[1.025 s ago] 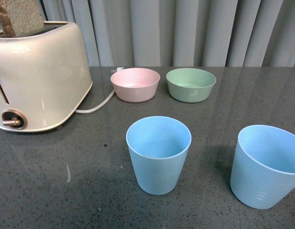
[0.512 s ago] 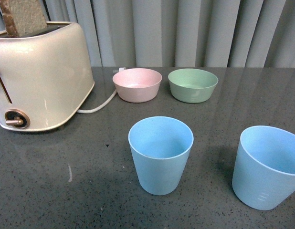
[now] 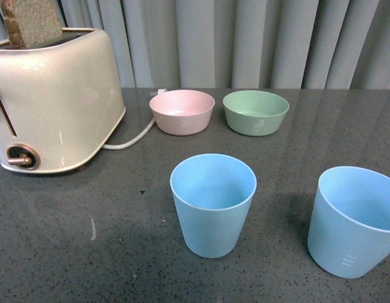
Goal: Stack blue cups with both arms
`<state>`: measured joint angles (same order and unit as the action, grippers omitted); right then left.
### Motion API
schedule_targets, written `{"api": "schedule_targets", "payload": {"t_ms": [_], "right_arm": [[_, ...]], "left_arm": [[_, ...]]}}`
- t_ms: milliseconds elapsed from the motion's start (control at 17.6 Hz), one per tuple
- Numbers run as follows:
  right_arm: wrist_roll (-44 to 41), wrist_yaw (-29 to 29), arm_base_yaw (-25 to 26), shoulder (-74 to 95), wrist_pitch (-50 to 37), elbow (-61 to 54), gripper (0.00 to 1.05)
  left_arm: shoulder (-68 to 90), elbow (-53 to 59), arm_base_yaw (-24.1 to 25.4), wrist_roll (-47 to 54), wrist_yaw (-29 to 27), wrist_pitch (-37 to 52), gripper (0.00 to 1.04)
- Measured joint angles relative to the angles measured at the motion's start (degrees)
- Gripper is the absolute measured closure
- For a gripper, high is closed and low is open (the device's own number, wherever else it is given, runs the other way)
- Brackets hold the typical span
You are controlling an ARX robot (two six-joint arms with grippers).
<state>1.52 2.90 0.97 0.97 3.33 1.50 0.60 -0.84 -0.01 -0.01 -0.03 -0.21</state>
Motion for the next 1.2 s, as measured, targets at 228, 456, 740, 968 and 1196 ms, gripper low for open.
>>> {"api": "schedule_targets", "payload": {"t_ms": [228,456,740,968,1196], "right_arm": [[6.1,17.8,3.5,24.3,-8.5,16.1,0.07],[6.0,17.5,1.0,34.1,-6.9,23.1,0.07],[2.0,12.0,-7.7,55.3,1.4,34.1,0.07],[0.5,3.9,-11.2,73.3,0.4,36.2,0.07],[0.4,3.1,-11.5,75.5,0.0,35.8,0.31]], "left_arm": [[0.0,0.0,0.0,0.0,0.0,0.0,0.05],[0.0,0.0,0.0,0.0,0.0,0.0,0.07],[0.0,0.0,0.0,0.0,0.0,0.0,0.07],[0.0,0.0,0.0,0.0,0.0,0.0,0.07],[0.0,0.0,0.0,0.0,0.0,0.0,0.07]]}}
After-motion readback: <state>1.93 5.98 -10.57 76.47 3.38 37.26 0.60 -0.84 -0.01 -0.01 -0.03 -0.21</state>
